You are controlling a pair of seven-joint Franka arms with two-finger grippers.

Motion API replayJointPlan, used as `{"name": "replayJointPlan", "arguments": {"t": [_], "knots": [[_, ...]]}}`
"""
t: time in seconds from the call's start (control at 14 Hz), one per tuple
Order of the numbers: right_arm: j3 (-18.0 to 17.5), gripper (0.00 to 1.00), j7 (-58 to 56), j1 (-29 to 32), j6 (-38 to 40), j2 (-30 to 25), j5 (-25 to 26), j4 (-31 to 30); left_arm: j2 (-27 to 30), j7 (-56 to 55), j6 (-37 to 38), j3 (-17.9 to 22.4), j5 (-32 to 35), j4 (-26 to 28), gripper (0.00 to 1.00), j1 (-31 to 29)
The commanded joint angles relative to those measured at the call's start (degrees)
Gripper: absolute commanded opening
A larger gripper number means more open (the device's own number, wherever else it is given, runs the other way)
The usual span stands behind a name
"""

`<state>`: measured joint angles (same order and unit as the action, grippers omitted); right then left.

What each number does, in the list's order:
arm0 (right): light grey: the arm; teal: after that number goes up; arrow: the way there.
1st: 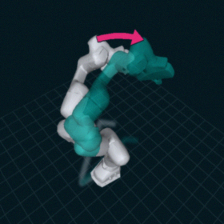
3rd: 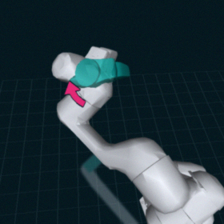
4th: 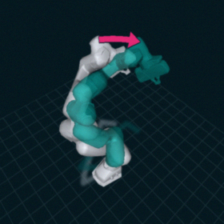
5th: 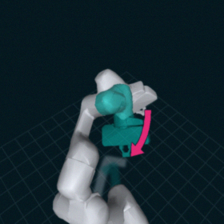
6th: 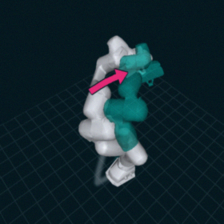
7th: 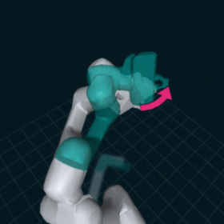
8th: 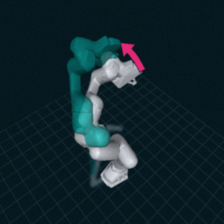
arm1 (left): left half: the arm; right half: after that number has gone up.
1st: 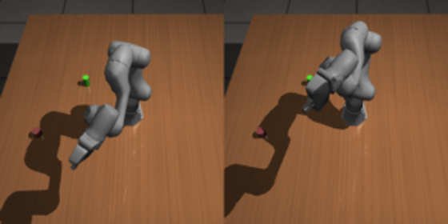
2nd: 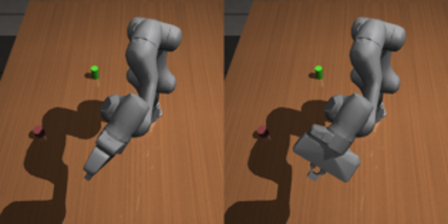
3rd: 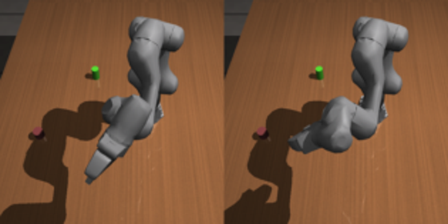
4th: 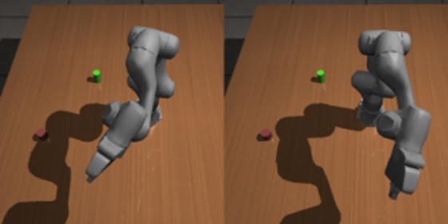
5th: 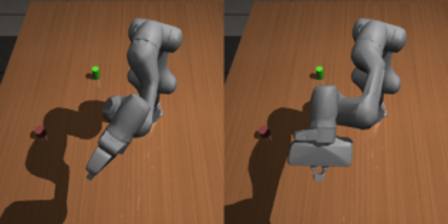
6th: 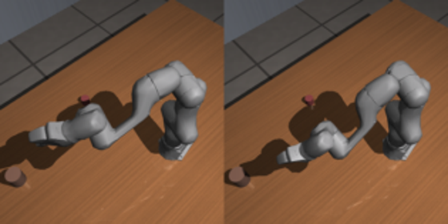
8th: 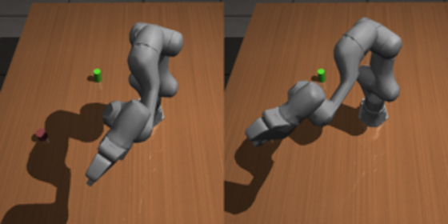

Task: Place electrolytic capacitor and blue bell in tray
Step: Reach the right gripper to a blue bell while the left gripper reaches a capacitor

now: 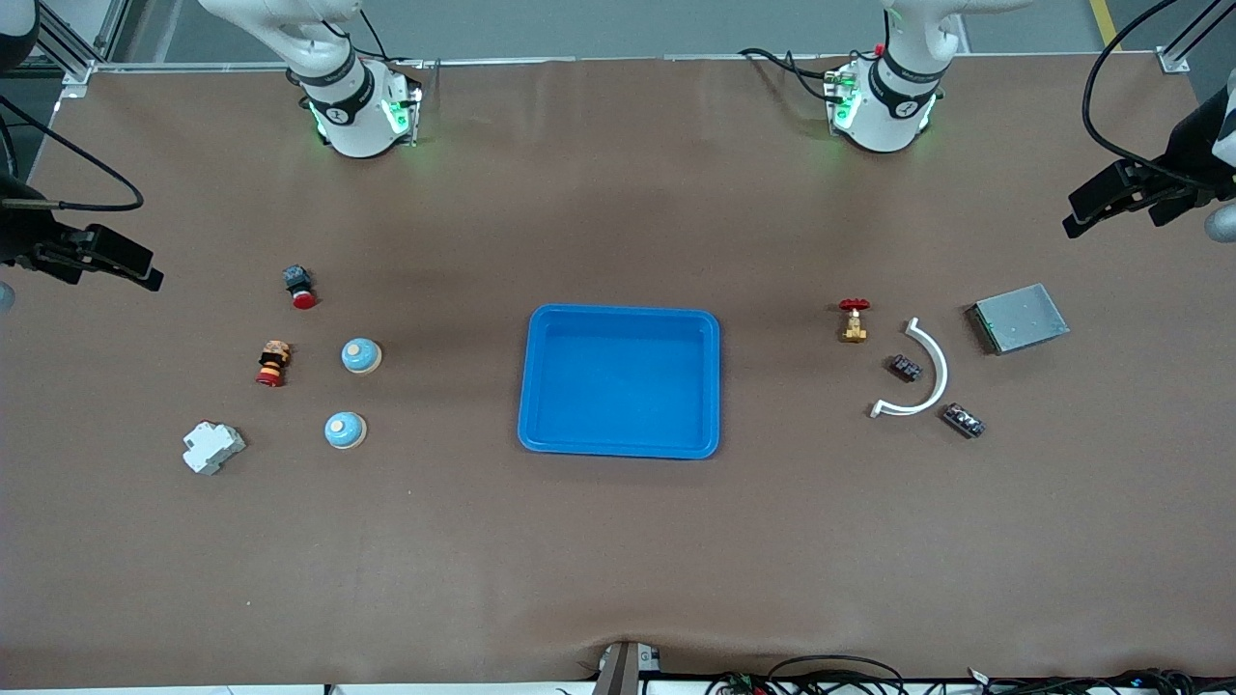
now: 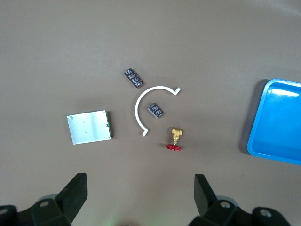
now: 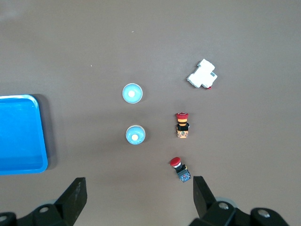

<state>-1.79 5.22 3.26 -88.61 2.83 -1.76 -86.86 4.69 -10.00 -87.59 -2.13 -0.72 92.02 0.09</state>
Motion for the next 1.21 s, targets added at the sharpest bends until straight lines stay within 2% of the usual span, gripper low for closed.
{"name": "replayJointPlan", "arguments": {"t": [0.0, 0.28, 0.5, 0.64, 0.93, 1.14], "knots": [[-0.58, 1.0, 0.23, 0.61, -0.95, -2.39, 0.0, -2.87, -0.12, 0.86, 0.84, -0.15, 0.81, -0.88, 1.0, -0.09], [-0.58, 1.0, 0.23, 0.61, -1.92, -2.74, 0.0, -3.93, -2.66, 0.78, 0.76, -0.06, 0.9, -0.53, 1.0, -0.17], [-0.67, 1.0, 0.23, 0.35, -6.56, -5.37, 0.0, -9.88, -4.34, -1.59, -1.52, -0.15, 0.9, 1.04, 1.0, 0.0], [-0.84, 1.0, 0.23, 0.26, -9.21, -6.96, 0.0, -14.46, -3.99, -3.18, -4.68, -0.15, 0.9, 4.9, 1.0, -0.35], [-1.02, 1.0, 0.32, -0.44, -11.4, -7.05, -0.09, -19.47, -3.63, -7.64, -11.89, -0.33, 0.9, 13.6, 1.0, -0.53], [-1.02, 1.0, 0.58, -1.06, -18.41, -7.14, -0.18, -26.93, -4.34, -10.47, -20.22, -0.33, 0.9, 21.24, 1.0, -0.35]]}}
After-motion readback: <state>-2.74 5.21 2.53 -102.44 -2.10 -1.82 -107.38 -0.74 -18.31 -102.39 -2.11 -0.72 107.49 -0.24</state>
